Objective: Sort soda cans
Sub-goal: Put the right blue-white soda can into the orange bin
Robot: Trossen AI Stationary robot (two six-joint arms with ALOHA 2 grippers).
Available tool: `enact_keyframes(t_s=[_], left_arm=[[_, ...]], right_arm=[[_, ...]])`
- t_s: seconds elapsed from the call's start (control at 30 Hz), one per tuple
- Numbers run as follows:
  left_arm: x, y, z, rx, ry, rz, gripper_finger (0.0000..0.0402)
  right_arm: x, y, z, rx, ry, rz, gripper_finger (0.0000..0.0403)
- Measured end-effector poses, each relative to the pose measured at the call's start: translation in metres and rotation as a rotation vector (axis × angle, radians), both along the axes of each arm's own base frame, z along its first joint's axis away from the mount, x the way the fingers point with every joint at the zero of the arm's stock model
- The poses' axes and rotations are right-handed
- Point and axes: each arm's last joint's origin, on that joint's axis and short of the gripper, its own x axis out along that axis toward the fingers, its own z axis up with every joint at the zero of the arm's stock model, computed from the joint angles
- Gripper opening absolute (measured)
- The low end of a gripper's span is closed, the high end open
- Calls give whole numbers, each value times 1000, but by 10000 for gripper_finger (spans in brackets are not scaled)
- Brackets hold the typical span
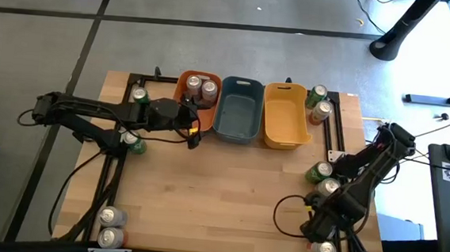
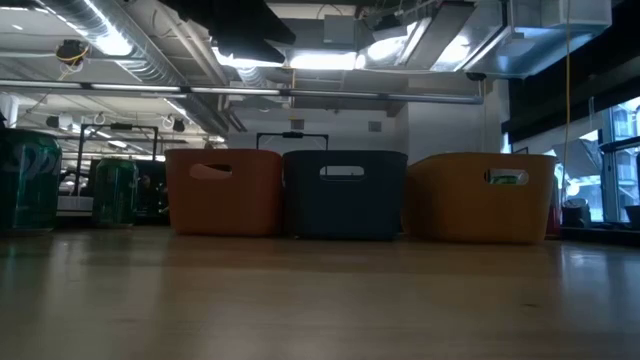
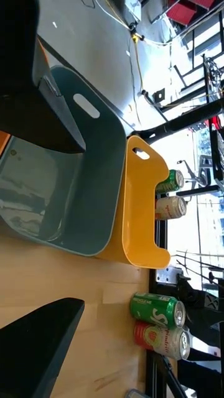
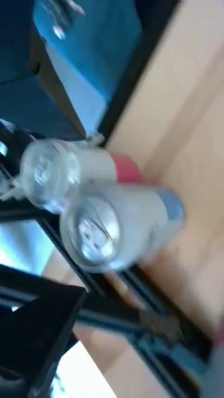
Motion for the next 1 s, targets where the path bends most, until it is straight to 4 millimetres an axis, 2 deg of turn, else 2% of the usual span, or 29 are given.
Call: enact_keyframes(t_s=[0.3, 0.7, 1.0], left_arm=[[-1, 0, -2, -3, 24, 1, 386], [-2, 0, -4, -10, 45, 3, 386], [-2, 0, -5, -15, 46, 5, 386]], right_arm=[[-17, 12, -1, -70, -6, -46, 397], [-33, 21, -3, -171, -97, -155, 397], [-33, 26, -39, -126, -107, -169, 397]])
